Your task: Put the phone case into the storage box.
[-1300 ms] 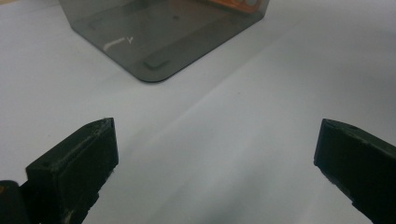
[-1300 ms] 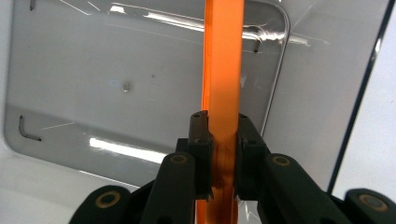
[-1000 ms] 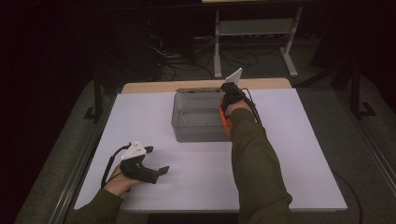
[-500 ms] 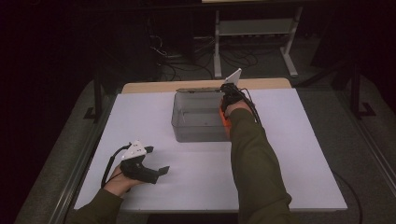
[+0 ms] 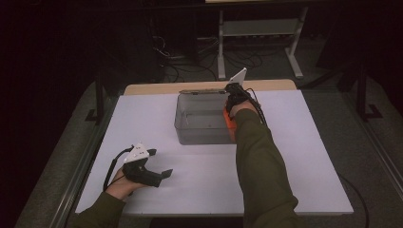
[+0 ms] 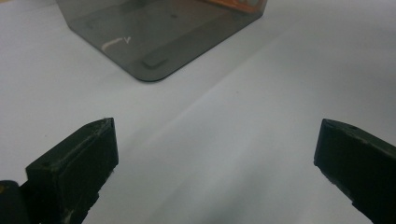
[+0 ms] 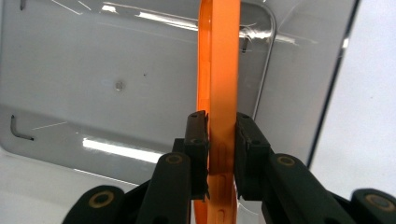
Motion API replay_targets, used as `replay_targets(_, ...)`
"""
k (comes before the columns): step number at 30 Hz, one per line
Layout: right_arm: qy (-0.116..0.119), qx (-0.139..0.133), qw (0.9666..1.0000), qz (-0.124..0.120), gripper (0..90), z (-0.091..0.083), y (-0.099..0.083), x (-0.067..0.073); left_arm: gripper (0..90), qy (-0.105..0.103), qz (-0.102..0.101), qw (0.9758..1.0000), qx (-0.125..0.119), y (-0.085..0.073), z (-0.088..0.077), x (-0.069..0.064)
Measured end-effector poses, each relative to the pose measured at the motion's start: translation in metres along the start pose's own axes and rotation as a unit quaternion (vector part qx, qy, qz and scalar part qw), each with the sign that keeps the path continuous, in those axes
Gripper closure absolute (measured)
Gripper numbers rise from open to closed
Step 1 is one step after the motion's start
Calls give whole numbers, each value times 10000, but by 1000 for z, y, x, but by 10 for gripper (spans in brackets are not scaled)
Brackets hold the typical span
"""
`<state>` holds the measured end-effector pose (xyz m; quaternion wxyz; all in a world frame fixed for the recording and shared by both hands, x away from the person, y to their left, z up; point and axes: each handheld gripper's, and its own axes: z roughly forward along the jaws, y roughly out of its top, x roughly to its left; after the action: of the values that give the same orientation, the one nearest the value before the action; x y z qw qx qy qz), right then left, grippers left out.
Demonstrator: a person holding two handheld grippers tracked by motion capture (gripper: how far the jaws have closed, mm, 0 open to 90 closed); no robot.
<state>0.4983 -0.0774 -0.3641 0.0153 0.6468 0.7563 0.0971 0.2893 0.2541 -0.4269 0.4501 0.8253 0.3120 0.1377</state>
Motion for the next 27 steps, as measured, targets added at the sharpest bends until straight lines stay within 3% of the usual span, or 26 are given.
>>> replay_targets(23, -108, -254, 9996, -110, 756, -29, 4, -2, 0, -27, -4, 10000, 18, 0, 0, -1)
replay_targets(27, -104, -329, 9991, -228, 742, -33, 3, -2, 0, -24, -12, 10000, 11, 0, 0, -1)
